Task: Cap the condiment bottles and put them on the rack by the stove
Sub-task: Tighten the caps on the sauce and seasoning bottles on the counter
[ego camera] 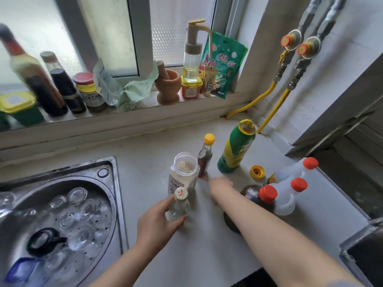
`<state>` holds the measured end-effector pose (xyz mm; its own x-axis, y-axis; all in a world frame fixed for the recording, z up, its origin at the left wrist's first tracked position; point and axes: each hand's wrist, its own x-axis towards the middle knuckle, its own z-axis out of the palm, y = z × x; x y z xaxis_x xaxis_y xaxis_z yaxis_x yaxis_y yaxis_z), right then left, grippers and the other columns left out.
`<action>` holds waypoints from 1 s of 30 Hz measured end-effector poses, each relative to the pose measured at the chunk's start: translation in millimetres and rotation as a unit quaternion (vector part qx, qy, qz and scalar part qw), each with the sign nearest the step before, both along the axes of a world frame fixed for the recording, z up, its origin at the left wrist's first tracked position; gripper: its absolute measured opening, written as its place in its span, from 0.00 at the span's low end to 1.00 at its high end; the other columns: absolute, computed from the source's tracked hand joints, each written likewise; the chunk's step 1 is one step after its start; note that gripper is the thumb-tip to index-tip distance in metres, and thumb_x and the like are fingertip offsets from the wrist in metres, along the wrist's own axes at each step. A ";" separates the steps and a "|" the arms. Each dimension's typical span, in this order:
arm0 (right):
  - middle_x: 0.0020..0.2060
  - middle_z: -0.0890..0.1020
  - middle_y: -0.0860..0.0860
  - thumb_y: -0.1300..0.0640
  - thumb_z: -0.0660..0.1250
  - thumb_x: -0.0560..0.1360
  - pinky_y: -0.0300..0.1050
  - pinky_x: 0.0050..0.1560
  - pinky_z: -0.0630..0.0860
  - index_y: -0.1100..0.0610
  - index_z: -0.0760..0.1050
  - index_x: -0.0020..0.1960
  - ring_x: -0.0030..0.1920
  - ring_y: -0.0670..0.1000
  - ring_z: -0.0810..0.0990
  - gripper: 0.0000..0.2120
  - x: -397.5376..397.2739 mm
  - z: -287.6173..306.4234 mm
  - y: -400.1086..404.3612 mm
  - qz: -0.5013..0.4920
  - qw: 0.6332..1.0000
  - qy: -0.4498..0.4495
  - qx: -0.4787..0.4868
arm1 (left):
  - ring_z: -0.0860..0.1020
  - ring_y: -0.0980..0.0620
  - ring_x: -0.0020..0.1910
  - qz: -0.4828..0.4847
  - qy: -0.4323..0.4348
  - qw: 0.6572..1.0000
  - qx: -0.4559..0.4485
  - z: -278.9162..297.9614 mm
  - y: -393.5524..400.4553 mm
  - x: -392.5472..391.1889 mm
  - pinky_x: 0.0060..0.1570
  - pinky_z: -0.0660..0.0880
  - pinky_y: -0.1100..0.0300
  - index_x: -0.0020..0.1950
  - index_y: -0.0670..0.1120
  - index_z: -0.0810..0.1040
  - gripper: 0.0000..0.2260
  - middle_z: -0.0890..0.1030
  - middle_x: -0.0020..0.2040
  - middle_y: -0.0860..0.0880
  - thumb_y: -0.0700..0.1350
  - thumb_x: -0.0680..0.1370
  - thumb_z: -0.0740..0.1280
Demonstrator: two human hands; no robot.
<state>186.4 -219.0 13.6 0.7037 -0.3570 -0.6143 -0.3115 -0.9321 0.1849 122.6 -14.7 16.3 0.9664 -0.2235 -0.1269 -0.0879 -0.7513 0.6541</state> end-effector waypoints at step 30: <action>0.54 0.73 0.45 0.54 0.77 0.63 0.40 0.51 0.73 0.47 0.63 0.60 0.53 0.46 0.74 0.32 -22.5 115.3 13.8 -0.053 0.802 -0.424 0.417 | 0.69 0.56 0.68 0.041 -0.025 0.989 -0.138 42.8 -21.7 38.7 0.62 0.72 0.51 0.74 0.51 0.58 0.43 0.70 0.70 0.54 0.59 0.65 0.74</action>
